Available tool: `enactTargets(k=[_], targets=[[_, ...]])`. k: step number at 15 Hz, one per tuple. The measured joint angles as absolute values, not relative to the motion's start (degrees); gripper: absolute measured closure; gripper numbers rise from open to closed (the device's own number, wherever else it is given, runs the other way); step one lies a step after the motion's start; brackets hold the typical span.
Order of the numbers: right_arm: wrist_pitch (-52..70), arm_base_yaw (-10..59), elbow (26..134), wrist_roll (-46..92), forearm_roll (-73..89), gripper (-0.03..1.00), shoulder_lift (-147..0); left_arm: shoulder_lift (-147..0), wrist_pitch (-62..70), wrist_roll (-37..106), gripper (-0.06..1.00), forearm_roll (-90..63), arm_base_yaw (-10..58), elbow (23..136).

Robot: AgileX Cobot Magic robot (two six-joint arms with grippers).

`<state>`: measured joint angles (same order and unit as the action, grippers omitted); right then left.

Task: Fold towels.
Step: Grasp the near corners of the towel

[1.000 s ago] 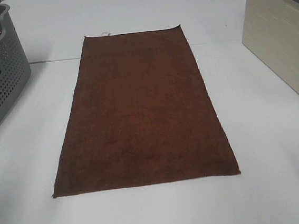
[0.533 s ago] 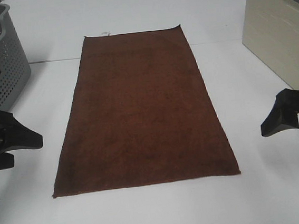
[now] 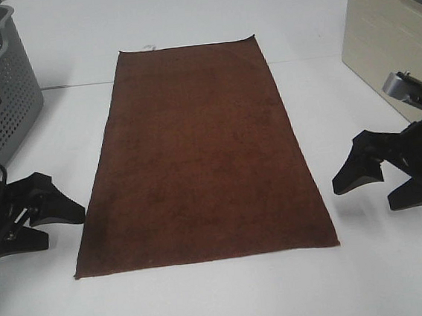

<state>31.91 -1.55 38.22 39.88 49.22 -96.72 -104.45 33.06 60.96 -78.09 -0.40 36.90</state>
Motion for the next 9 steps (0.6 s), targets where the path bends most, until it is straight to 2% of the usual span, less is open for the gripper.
enactTargets(k=[3, 5, 9], targets=[[31.7, -0.9, 38.9, 44.7, 53.2, 0.21, -100.0, -106.6, 31.4, 62.6, 0.21, -80.2, 3.4, 36.9], [30.3, 2.9, 40.1, 46.2, 53.7, 0.23, -101.9, -107.3, 30.5, 62.7, 0.22, -82.3, 5.2, 37.0], [27.7, 8.2, 42.3, 46.5, 55.8, 0.24, -106.0, -109.7, 30.0, 63.7, 0.36, -83.9, 8.9, 39.5]])
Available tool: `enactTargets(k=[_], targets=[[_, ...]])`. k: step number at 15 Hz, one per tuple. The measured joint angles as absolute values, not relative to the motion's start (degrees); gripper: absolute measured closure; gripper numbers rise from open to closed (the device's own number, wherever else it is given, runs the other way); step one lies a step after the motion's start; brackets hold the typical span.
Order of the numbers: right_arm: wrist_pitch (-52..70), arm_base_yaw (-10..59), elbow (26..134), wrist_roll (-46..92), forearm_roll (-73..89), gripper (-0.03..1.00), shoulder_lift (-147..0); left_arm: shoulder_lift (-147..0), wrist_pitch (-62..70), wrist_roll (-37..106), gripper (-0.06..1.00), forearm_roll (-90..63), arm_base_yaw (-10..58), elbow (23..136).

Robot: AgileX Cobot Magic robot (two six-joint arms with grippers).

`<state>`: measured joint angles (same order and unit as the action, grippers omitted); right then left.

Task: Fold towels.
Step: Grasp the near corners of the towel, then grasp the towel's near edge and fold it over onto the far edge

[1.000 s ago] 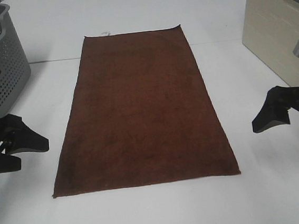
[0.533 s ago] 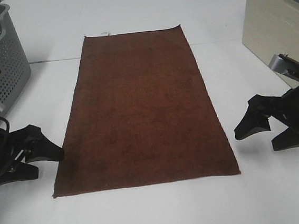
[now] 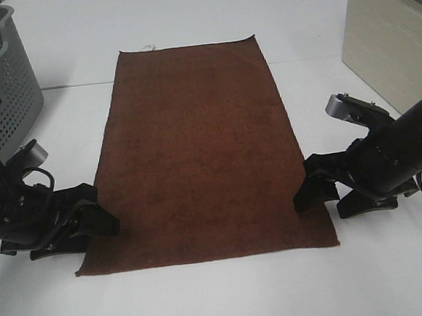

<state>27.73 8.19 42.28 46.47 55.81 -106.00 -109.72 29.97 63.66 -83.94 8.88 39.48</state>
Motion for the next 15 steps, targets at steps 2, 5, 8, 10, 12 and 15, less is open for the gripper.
enactTargets(k=[2, 5, 8, 10, 12, 15], targets=[[28.7, 8.5, 44.6, 46.5, 57.4, 0.28, -108.4, -111.1, 30.0, 63.7, 0.37, -84.3, 10.2, 41.4], [30.1, 8.5, 47.0, 46.5, 58.3, 0.5, -111.0, -112.6, 30.3, 62.3, 0.47, -84.7, 10.3, 43.4], [29.9, 8.5, 47.0, 46.2, 58.3, 0.8, -111.8, -113.7, 29.6, 62.1, 0.82, -84.6, 10.5, 43.6], [29.8, 8.5, 47.0, 43.8, 58.3, 0.97, -111.8, -113.8, 29.6, 62.1, 0.93, -84.5, 10.5, 43.6], [30.0, 8.5, 47.0, 42.9, 58.2, 0.97, -111.7, -113.6, 29.8, 62.1, 0.94, -83.8, 10.5, 43.6], [32.4, 8.5, 46.9, 40.7, 56.7, 0.97, -108.8, -109.3, 30.0, 58.7, 0.94, -79.7, 10.5, 43.5]])
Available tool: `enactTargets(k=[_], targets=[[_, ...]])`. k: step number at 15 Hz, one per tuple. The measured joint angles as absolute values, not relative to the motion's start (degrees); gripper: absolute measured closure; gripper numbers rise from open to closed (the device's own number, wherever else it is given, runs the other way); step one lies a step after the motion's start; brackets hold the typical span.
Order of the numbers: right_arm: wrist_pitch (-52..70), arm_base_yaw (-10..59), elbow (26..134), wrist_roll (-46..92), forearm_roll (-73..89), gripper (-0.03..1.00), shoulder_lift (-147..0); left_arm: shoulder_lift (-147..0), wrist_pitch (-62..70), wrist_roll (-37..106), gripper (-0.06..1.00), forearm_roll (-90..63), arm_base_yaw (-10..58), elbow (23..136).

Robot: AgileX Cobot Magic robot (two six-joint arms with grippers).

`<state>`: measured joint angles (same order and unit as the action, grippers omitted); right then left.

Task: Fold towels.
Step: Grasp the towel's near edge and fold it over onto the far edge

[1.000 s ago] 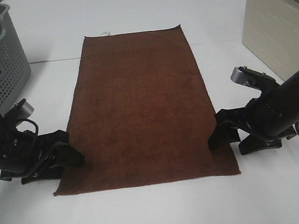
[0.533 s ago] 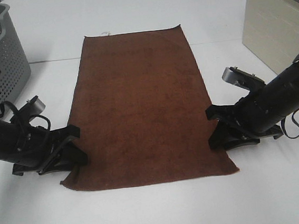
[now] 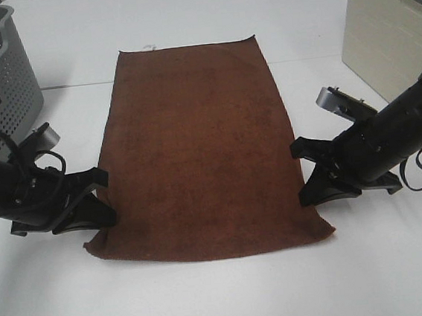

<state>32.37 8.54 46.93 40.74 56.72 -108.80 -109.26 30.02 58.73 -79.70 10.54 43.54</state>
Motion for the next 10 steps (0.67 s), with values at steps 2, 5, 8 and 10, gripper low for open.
enactTargets(k=[2, 5, 8, 10], targets=[[34.5, 8.5, 46.7, 37.6, 55.3, 0.97, -106.9, -106.6, 30.2, 55.3, 0.94, -75.9, 10.5, 42.8], [34.0, 10.8, 41.2, 36.4, 54.4, 0.97, -103.2, -102.1, 30.2, 54.4, 0.94, -74.4, 10.5, 35.1], [31.3, 16.5, 34.8, 36.3, 54.5, 0.97, -100.3, -97.0, 30.1, 54.4, 0.94, -74.4, 10.5, 27.5], [27.7, 19.7, 30.1, 35.6, 55.6, 0.97, -99.0, -93.0, 30.1, 54.4, 0.94, -74.4, 10.5, 22.6]])
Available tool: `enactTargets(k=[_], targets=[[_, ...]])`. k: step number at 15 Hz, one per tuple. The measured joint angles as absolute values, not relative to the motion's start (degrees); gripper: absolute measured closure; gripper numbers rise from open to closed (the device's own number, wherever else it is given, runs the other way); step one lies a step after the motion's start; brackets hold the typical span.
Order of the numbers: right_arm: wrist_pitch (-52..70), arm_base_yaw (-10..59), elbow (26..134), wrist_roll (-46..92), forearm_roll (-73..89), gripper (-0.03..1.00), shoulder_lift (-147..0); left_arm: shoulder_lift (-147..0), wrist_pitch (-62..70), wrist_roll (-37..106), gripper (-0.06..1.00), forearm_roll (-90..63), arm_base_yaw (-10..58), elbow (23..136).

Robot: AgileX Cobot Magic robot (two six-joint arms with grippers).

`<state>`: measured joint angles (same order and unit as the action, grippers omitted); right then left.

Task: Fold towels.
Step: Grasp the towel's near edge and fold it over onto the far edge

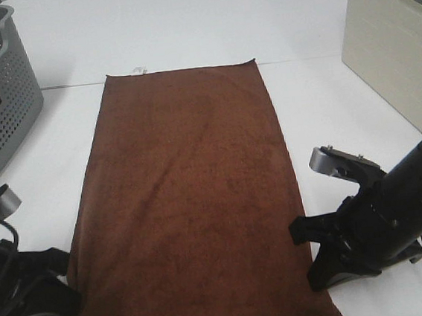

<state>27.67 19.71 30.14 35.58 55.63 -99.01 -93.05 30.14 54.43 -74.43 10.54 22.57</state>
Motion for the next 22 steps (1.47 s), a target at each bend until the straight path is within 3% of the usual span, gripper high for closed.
enactTargets(k=[3, 7, 13, 22], targets=[[25.3, 20.2, 28.4, 34.9, 57.1, 0.97, -98.3, -88.9, 29.9, 54.4, 0.94, -74.5, 10.5, 18.4], [27.2, 20.2, 33.4, 34.8, 57.1, 0.97, -98.3, -88.9, 28.8, 53.3, 0.94, -75.9, 10.5, 22.9], [30.0, 20.2, 50.5, 27.1, 50.5, 0.97, -98.5, -89.2, 24.8, 48.1, 0.94, -74.0, 10.5, 35.3], [36.6, 20.1, 81.4, 7.9, 21.2, 0.97, -114.2, -107.7, 17.2, 45.6, 0.94, -73.0, 10.5, 58.4]])
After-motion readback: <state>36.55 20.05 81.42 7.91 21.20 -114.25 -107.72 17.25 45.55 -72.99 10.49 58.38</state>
